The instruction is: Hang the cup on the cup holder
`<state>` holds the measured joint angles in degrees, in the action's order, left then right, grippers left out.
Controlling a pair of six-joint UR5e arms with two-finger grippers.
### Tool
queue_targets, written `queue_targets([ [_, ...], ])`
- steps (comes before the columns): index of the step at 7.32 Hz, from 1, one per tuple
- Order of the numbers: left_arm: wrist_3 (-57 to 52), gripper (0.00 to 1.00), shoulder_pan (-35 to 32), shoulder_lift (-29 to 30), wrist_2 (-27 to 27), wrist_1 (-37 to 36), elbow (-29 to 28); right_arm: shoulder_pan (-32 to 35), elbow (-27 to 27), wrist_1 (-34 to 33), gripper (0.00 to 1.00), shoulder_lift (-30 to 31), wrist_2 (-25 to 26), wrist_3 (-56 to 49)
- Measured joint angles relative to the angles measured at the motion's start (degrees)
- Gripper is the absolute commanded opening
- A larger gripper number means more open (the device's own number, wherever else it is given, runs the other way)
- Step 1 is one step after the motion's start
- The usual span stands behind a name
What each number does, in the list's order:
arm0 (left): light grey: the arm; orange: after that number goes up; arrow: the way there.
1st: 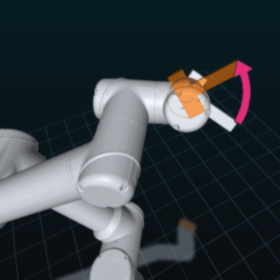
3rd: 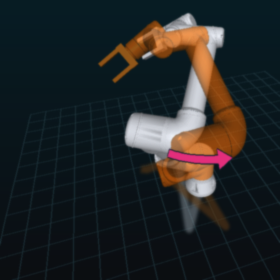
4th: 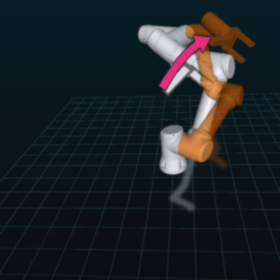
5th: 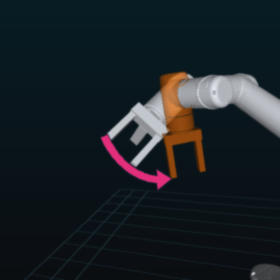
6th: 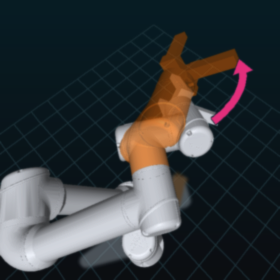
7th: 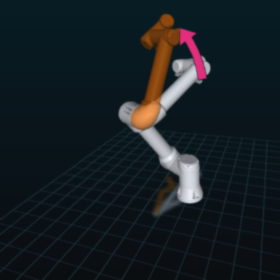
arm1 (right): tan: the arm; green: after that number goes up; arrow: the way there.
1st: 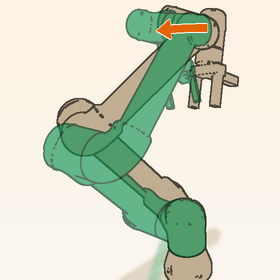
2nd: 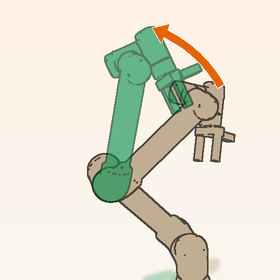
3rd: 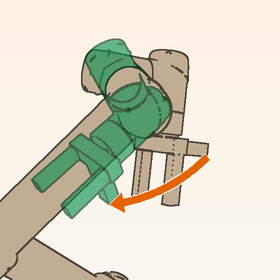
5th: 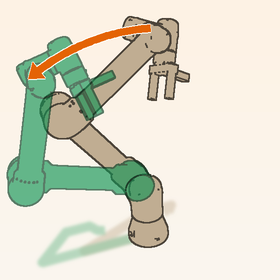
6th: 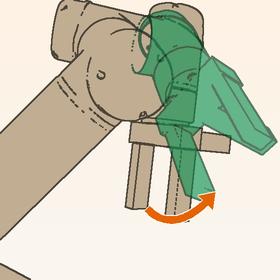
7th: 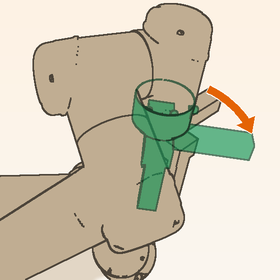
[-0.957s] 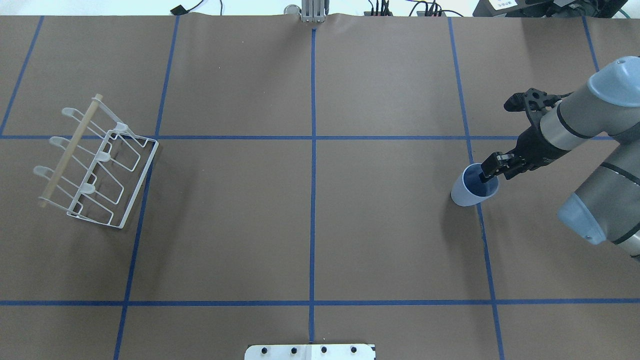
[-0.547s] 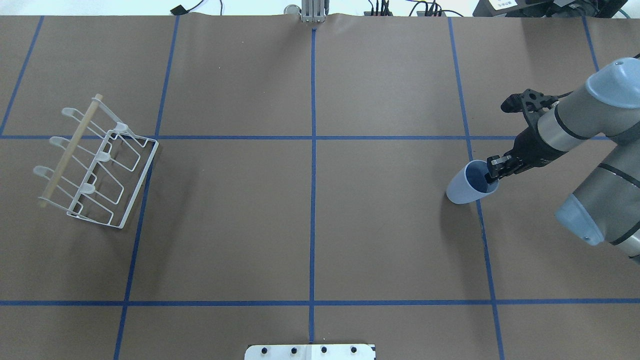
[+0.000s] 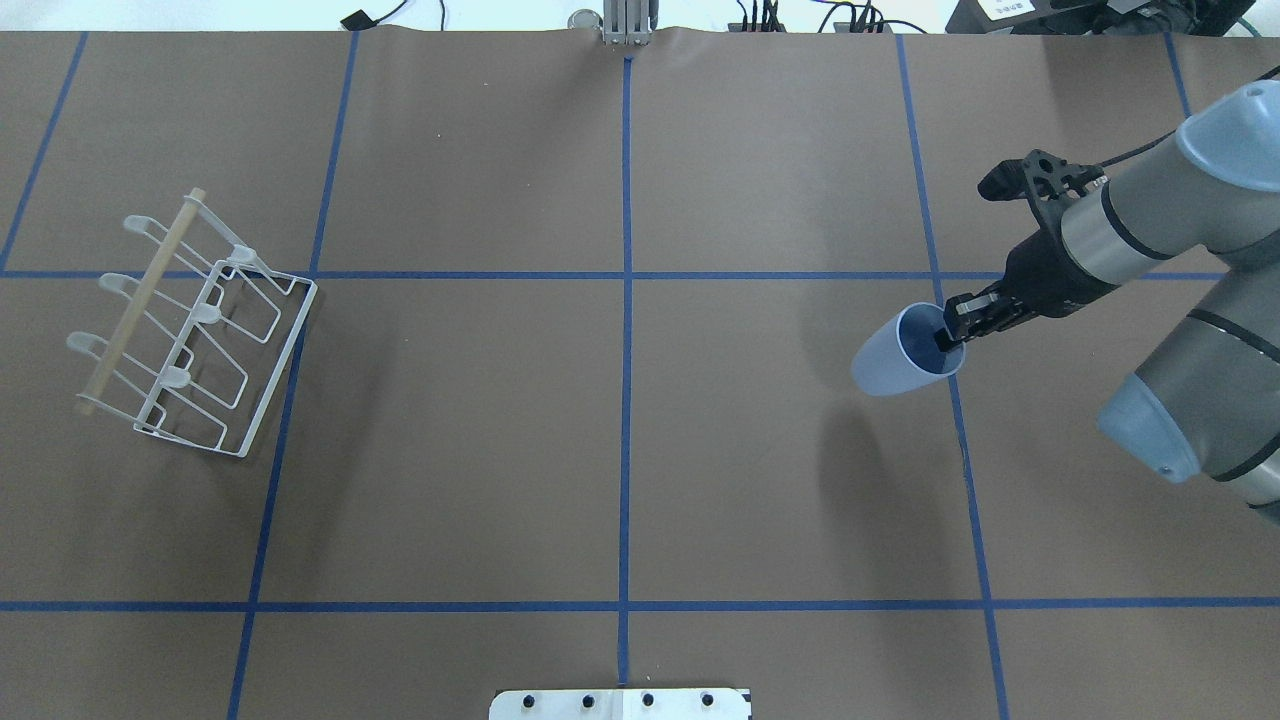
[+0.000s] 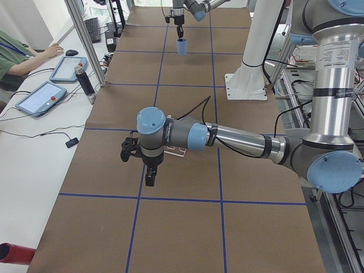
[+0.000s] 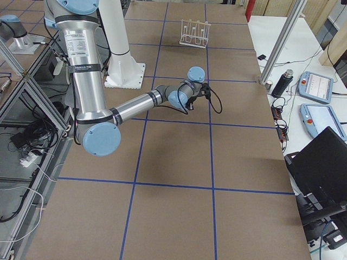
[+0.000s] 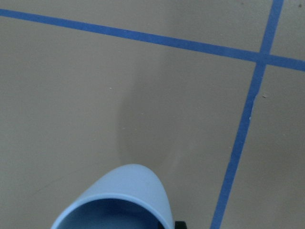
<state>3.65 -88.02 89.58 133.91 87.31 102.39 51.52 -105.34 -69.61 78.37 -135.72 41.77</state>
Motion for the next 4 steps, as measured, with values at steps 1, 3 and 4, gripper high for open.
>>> queue_targets([
  [1, 1.48, 0.98, 1.58, 1.26, 4.75, 0.08, 0.24, 0.04, -0.23, 0.33, 0.00, -2.94, 0.12, 1.19],
  [3, 10.23, 0.98, 4.74, 4.42, 13.33, 4.02, 0.63, -0.01, -0.17, 7.72, 0.00, -6.98, 1.64, 9.58],
  [4, 18.03, 0.98, 7.00, 5.05, 14.53, 10.03, 0.47, -0.05, 0.08, 13.94, 0.00, -7.52, 2.40, 15.17],
])
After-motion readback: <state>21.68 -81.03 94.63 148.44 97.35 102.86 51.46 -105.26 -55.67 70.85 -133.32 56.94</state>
